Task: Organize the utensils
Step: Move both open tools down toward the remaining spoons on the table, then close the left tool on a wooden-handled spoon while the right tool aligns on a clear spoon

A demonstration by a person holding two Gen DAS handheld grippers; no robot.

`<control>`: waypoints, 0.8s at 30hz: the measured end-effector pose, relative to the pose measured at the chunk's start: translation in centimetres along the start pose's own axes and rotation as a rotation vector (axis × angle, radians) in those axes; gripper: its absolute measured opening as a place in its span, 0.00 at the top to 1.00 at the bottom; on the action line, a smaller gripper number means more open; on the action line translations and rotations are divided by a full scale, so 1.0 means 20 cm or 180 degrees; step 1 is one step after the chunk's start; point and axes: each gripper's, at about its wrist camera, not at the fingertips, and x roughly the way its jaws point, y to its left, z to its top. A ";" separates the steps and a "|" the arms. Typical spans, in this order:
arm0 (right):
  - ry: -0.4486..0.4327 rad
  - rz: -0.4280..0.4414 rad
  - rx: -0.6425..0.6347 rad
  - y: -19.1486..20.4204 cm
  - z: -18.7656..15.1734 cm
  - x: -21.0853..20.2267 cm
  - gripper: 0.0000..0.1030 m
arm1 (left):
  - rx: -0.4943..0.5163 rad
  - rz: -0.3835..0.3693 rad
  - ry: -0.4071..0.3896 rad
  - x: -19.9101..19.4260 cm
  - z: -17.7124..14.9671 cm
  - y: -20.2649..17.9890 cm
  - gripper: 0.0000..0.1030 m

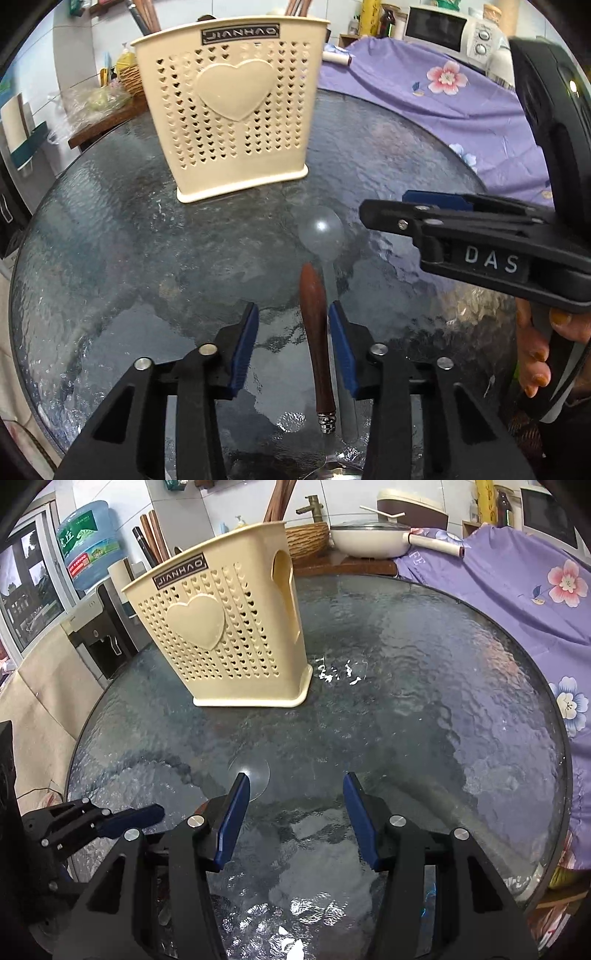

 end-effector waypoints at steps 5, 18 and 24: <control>0.0037 0.0034 0.0019 0.00 0.00 0.01 0.49 | 0.0000 -0.0008 0.0056 0.01 0.00 0.01 0.70; 0.0233 0.0040 0.0021 0.07 0.00 0.07 0.49 | 0.0073 0.0058 0.0056 0.04 0.02 0.04 0.82; 0.0337 0.0018 -0.0053 0.14 -0.01 0.11 0.48 | -0.0043 0.0073 0.0040 0.03 0.01 0.14 0.83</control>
